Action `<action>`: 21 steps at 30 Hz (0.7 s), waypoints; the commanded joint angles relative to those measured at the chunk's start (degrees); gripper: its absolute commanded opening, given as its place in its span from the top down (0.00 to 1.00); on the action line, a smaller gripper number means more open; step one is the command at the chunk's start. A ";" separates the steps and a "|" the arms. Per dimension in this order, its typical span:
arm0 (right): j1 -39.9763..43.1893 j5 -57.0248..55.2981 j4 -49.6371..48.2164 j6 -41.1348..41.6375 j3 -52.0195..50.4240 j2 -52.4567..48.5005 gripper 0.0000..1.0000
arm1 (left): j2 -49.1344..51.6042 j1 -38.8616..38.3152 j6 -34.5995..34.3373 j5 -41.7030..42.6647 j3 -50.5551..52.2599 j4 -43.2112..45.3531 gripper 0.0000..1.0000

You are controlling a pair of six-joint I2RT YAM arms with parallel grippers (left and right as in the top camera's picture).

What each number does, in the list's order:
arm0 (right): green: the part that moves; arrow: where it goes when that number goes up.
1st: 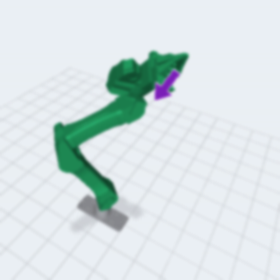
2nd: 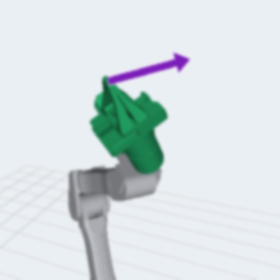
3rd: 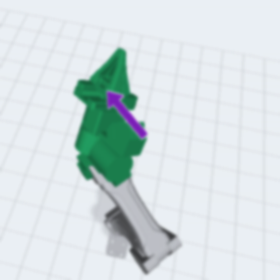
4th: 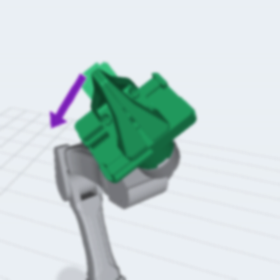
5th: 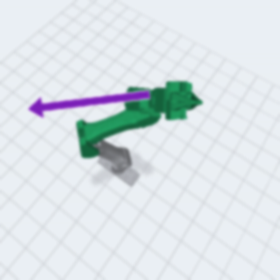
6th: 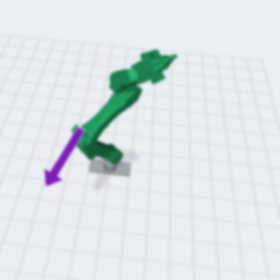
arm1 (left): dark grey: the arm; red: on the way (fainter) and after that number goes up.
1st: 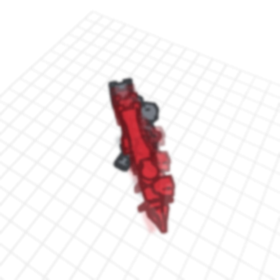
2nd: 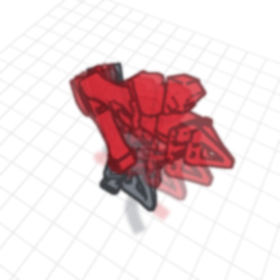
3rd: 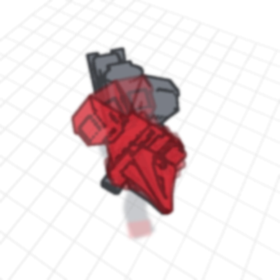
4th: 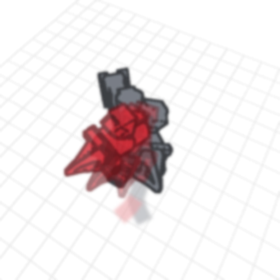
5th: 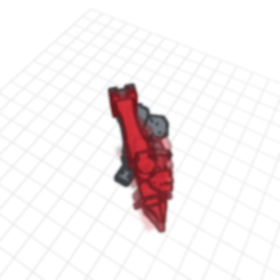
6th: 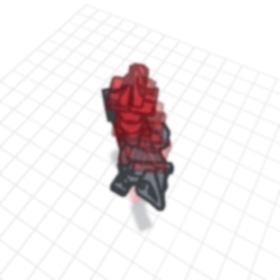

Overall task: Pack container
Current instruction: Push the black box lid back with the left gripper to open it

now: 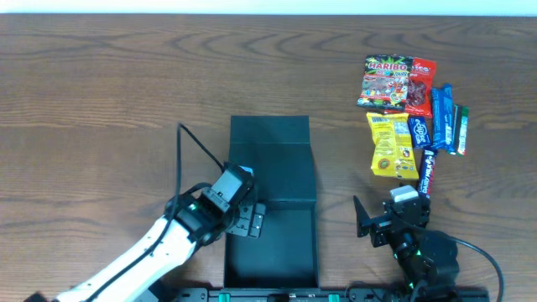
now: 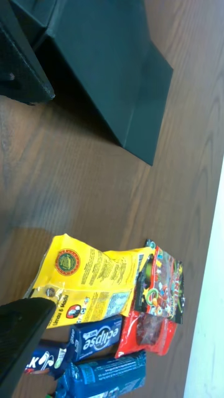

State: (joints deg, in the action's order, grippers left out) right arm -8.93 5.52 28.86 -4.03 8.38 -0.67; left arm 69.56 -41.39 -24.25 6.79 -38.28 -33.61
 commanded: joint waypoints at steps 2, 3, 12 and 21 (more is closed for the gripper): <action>-0.48 -0.15 0.02 -0.74 -0.42 0.35 0.01 | 0.39 -0.15 -3.32 1.66 0.00 -0.26 0.07; -0.48 -0.15 0.04 -0.74 -0.42 0.35 0.01 | 0.42 -0.15 -3.69 1.64 0.00 -0.31 0.07; -0.48 -0.15 0.04 -0.76 -0.42 0.35 0.01 | 0.39 0.66 -4.74 -0.13 -0.02 -5.86 0.77; -0.48 -0.15 0.04 -0.76 -0.42 0.35 0.01 | 0.39 4.48 -4.33 -5.35 -3.45 -4.90 0.94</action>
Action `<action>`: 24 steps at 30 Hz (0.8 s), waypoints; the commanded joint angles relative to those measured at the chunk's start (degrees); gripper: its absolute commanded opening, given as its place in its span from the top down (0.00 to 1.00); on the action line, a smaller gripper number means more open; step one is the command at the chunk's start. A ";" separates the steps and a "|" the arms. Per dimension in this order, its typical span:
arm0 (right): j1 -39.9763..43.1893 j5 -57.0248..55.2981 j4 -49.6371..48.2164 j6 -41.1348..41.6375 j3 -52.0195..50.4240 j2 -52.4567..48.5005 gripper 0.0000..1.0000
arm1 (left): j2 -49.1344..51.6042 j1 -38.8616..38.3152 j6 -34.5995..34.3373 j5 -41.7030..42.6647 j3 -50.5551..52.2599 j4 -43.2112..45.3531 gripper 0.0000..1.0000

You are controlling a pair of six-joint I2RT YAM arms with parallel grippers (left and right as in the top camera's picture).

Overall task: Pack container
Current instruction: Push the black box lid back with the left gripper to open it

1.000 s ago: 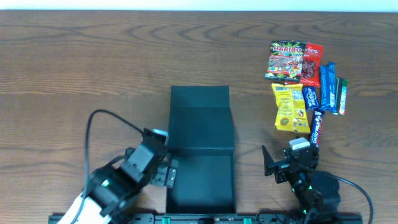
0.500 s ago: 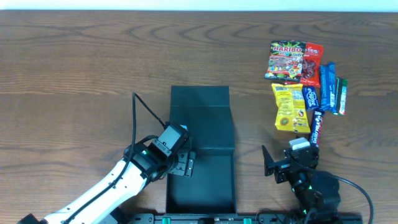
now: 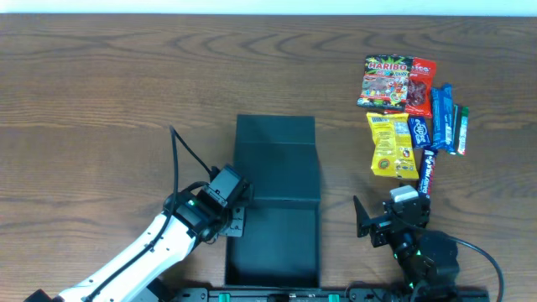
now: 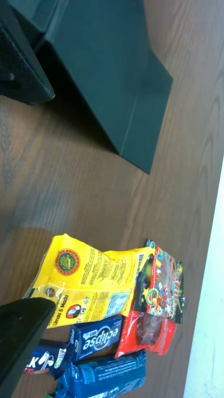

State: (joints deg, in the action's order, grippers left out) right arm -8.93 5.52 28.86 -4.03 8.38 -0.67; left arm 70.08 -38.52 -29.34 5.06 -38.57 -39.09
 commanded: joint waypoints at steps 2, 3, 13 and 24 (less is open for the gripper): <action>-0.48 -0.15 0.02 -0.76 -0.42 0.35 0.01 | 0.02 4.02 3.76 -3.34 -4.72 2.05 0.94; -0.48 -0.15 0.02 -0.76 -0.42 0.35 0.01 | 0.33 5.84 5.27 -3.08 -5.51 3.06 0.94; -0.48 -0.15 0.04 -0.76 -0.42 0.35 0.01 | 18.58 18.38 15.28 5.33 -15.80 8.46 0.94; -0.48 -0.15 0.02 -0.76 -0.42 0.35 0.01 | 38.12 18.38 20.26 5.01 -39.98 -2.08 0.94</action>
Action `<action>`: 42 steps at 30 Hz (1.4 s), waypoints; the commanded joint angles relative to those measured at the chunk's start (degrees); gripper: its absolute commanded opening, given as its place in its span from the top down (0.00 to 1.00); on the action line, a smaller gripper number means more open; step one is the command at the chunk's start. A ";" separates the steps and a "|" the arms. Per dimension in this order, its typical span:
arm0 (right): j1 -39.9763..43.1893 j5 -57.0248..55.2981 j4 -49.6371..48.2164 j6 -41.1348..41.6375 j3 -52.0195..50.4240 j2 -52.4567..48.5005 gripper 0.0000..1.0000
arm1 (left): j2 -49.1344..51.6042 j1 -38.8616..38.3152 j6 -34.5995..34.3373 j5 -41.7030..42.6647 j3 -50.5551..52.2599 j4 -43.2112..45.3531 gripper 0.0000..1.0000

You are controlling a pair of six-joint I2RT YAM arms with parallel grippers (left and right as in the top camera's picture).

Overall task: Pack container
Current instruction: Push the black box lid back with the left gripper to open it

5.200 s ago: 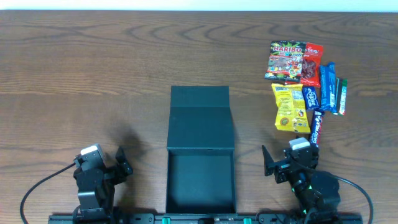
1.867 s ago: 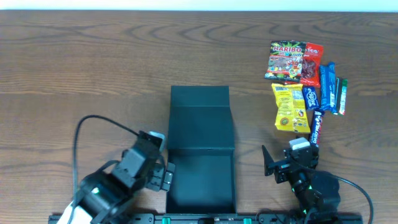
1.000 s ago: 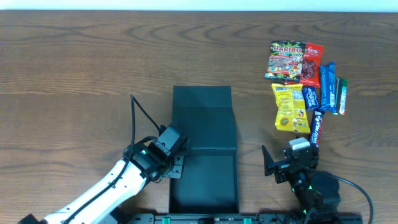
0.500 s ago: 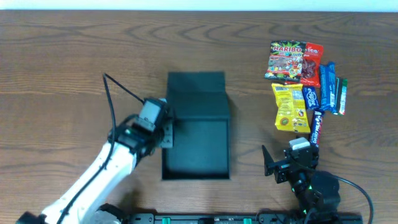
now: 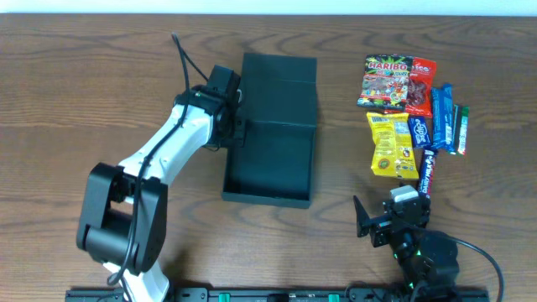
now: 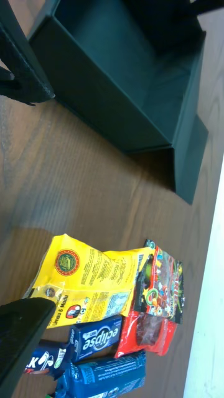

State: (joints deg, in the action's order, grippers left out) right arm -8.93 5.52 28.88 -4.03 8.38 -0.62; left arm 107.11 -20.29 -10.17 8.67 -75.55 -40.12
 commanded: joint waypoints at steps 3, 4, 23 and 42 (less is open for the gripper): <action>-0.48 -0.15 0.02 -0.74 -0.42 0.31 0.01 | 1.20 0.48 -0.66 0.37 -3.28 -1.05 0.94; -0.48 -0.15 0.02 -0.76 -0.42 0.31 0.01 | 1.20 0.74 -1.27 -0.31 -3.28 -1.14 0.94; -0.48 -0.15 0.02 -0.74 -0.42 0.31 0.01 | 1.22 4.52 0.59 1.95 -3.28 -0.87 0.94; -0.48 -0.15 0.00 -0.76 -0.42 0.31 0.01 | -0.42 4.52 2.08 2.36 -14.99 -11.93 0.05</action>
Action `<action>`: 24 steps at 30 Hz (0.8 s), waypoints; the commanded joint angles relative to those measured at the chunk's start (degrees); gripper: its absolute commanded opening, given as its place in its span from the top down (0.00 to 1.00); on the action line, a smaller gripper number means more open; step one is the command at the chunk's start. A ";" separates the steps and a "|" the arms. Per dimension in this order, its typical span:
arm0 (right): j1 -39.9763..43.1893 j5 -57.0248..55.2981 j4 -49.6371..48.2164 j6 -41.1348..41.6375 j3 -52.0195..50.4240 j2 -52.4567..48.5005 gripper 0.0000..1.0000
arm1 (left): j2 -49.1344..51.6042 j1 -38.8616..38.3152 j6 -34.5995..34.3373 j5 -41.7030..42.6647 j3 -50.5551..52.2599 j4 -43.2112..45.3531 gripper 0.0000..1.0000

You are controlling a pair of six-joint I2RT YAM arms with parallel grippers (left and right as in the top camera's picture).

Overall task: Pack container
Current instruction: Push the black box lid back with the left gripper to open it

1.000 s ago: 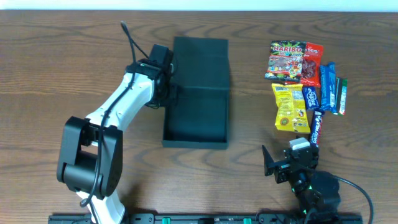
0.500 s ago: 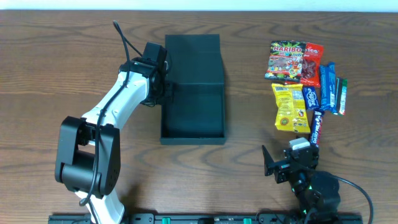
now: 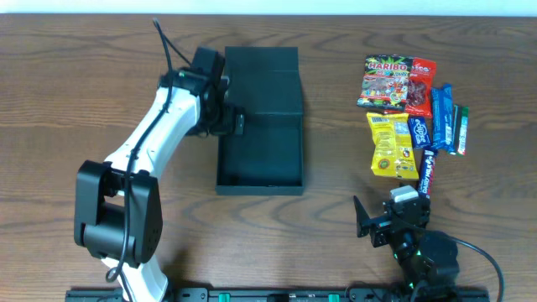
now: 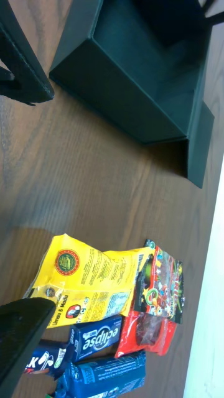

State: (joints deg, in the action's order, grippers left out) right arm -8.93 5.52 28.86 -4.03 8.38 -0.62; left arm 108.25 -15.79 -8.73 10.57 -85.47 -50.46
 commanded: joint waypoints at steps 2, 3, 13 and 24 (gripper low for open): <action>-0.48 -0.15 0.02 -0.76 -0.42 0.31 0.01 | -3.02 0.02 0.63 0.46 -7.98 -3.02 0.05; -0.48 -0.15 0.02 -0.74 -0.42 0.31 0.01 | -3.93 0.02 0.63 0.46 -9.20 -3.41 0.05; -0.48 15.61 -12.24 22.16 -0.42 0.31 0.01 | -13.73 0.09 1.11 0.44 -12.22 -3.34 0.05; -0.20 20.61 -40.92 55.71 -0.28 0.11 0.01 | -14.51 0.07 1.09 1.57 -12.22 -6.71 0.05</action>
State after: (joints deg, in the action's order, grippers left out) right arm -8.93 25.69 -8.25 49.43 7.79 -0.71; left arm 93.76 -15.79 -8.71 11.68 -97.10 -56.80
